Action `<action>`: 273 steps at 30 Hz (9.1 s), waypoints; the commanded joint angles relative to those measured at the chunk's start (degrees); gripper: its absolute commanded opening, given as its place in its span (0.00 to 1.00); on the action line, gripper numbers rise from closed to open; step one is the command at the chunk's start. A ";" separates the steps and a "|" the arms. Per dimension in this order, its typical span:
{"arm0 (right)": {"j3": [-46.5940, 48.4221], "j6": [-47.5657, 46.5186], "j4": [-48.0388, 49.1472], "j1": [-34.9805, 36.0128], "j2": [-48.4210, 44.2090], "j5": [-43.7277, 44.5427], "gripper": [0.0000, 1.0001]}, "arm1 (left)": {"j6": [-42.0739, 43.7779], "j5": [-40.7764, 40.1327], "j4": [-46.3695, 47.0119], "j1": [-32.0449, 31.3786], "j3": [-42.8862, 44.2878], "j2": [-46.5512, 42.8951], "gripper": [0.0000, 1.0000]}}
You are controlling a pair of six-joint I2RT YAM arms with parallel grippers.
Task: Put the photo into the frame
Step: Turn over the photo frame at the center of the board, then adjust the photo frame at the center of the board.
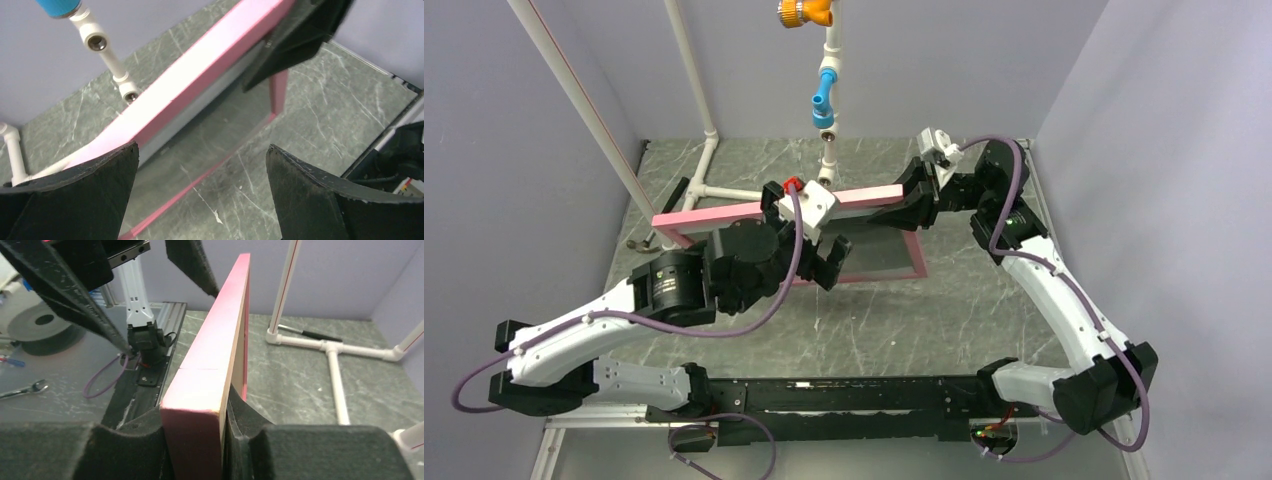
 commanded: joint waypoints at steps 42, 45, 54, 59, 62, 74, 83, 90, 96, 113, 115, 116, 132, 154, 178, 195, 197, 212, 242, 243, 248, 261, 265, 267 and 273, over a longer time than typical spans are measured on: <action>6.60 -6.55 -42.14 -6.92 41.91 49.29 0.35 | -20.55 27.92 -0.07 31.30 -25.21 5.00 0.99; 5.71 -6.54 -41.79 -6.88 40.93 51.12 0.40 | -21.80 28.66 0.28 31.93 -27.42 4.45 1.00; 5.97 -5.14 -41.26 -6.93 36.17 53.94 0.60 | -25.85 29.71 -0.97 32.62 -33.53 1.15 0.99; 5.77 -3.75 -39.17 -6.93 31.63 54.46 1.00 | -29.16 30.36 -2.54 32.85 -37.69 -1.46 1.00; 4.93 -2.65 -36.04 -6.96 28.99 54.41 1.00 | -32.00 30.18 -4.97 32.96 -39.31 -2.93 0.99; 14.11 6.52 -30.20 -6.47 39.88 48.28 1.00 | -53.00 29.83 -14.16 32.93 -52.11 -15.17 0.99; 18.43 5.64 -32.10 -3.62 49.34 47.87 1.00 | -57.38 31.86 -6.25 33.07 -57.64 -11.86 1.00; 11.07 5.55 -32.14 -1.02 48.39 41.31 1.00 | -55.62 34.16 0.02 34.39 -57.98 -7.69 0.99; -0.15 6.83 -32.09 0.39 40.49 37.55 1.00 | -53.49 35.95 3.75 35.03 -57.40 -4.80 0.99; -26.23 18.16 -35.05 3.35 13.31 38.29 1.00 | -44.79 47.47 12.26 34.52 -46.40 11.32 1.00; -28.45 19.57 -35.83 3.83 10.58 39.07 1.00 | -44.16 48.42 12.25 34.42 -44.58 13.56 0.99; -29.11 19.75 -36.69 3.92 9.69 40.15 1.00 | -43.78 49.06 12.30 34.40 -43.60 14.50 1.00; -13.85 14.93 -41.75 3.84 22.34 61.68 1.00 | -44.69 45.12 5.24 34.08 -41.77 14.79 0.99; 8.96 8.10 -39.01 9.55 43.26 55.62 1.00 | -51.63 49.69 14.01 38.17 -51.01 1.75 0.75; 6.81 18.17 -47.37 2.71 25.92 70.47 1.00 | -38.58 30.36 -16.54 33.15 -36.04 0.20 0.99; -24.55 33.04 -40.64 4.48 6.52 54.85 0.75 | -22.20 23.15 -9.74 59.77 -17.14 25.39 0.99; -25.12 34.21 -37.69 5.50 8.41 53.47 0.74 | -21.20 22.78 -8.47 62.55 -16.59 27.30 0.98; -19.60 31.38 -33.55 6.48 26.76 60.06 0.17 | -17.31 33.59 -3.92 71.56 -14.18 40.56 0.88; 0.86 14.08 -48.68 -10.77 40.51 84.55 0.41 | -31.33 46.69 4.20 47.22 -26.62 39.91 0.82; 0.80 14.01 -48.56 -10.90 40.19 84.39 0.50 | -31.57 46.81 4.77 47.05 -27.19 39.62 0.83; 0.54 14.17 -48.19 -11.45 37.27 81.46 0.83 | -32.51 44.12 5.78 46.98 -29.42 36.14 0.89; -0.42 14.10 -50.63 -12.17 29.11 76.89 0.63 | -30.51 41.25 3.10 49.61 -31.67 27.03 0.93; -1.75 13.97 -50.49 -12.49 28.22 77.48 0.45 | -29.82 42.36 3.79 49.72 -33.26 26.77 0.90; -2.95 14.05 -49.51 -12.72 28.24 77.67 0.37 | -30.27 43.10 4.70 49.69 -34.61 26.49 0.88; -5.05 14.68 -46.57 -12.94 32.04 77.97 0.09 | -31.37 44.28 6.27 49.43 -37.45 25.46 0.83</action>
